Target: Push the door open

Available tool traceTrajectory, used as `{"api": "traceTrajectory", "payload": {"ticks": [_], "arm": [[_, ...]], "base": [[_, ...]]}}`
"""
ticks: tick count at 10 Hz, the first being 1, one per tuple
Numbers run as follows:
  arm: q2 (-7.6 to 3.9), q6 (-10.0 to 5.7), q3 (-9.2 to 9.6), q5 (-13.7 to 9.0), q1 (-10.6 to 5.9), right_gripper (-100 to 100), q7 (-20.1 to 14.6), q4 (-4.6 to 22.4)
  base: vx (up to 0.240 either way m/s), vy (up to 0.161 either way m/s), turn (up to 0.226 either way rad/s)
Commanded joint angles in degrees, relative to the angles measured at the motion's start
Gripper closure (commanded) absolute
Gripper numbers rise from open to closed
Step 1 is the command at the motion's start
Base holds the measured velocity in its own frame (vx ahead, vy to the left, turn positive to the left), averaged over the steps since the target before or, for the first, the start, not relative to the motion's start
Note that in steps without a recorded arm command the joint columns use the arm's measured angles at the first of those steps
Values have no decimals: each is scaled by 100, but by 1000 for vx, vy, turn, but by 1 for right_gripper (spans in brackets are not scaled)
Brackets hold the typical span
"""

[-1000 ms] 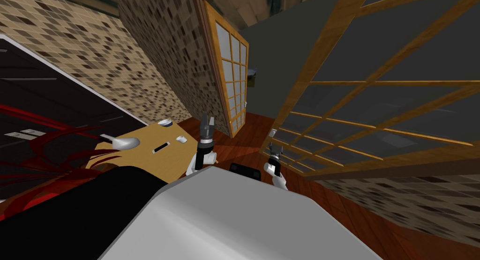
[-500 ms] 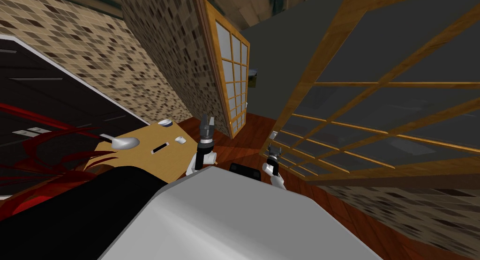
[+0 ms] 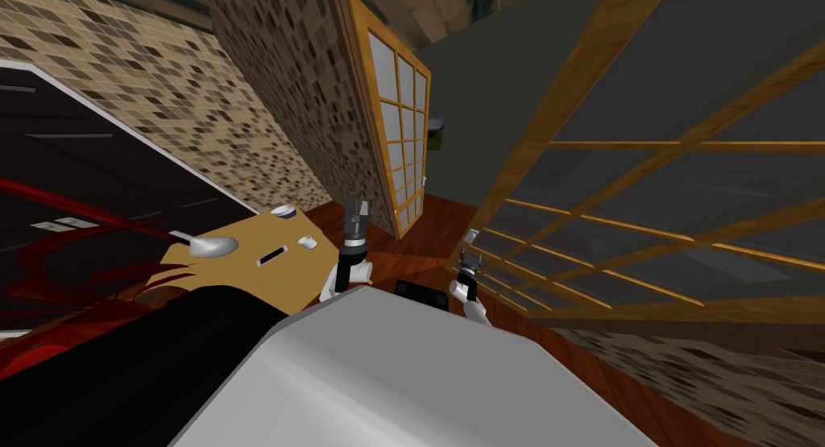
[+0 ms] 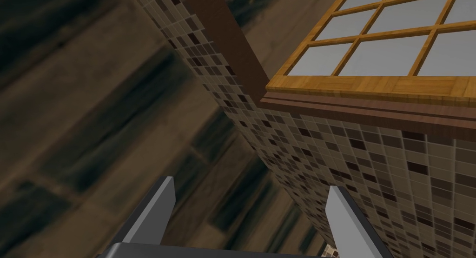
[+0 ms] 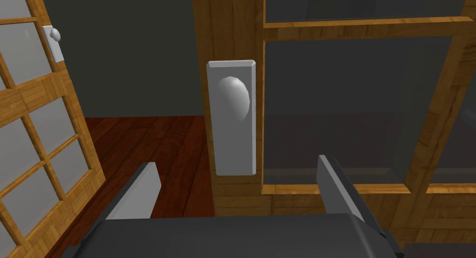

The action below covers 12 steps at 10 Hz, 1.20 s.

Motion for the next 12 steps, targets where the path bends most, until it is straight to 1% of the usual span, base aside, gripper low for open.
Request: {"api": "traceTrajectory", "payload": {"ticks": [1, 2, 3, 4, 5, 6, 7, 9, 10, 11, 12], "arm": [[-151, -4, -5, -5, 21, -100, -23, -10], [-215, -11, -11, -10, 26, -100, -34, -2], [-215, -11, -11, -10, 26, -100, -34, -2], [-272, -21, -19, -18, 32, -100, -53, 10], [-281, -28, -25, -23, 37, -100, -66, 19], [-265, -36, -31, -28, 42, -100, -78, 27], [-227, -42, -37, -33, 46, -100, -90, 35], [-50, -56, -48, -43, 55, -100, -114, 52], [-107, -16, -45, -40, 96, -100, -96, -39], [-107, -16, -45, -40, 96, 100, -96, -39], [-107, -16, -45, -40, 96, 100, -96, -39]], "base": [[138, -30, 32], [178, -52, 24], [133, -53, 7], [142, -45, 32], [186, -54, 26], [220, -65, 27], [213, -74, 26], [182, -68, 30], [72, -21, -7], [-16, 7, 16], [-21, 18, 40]]}}
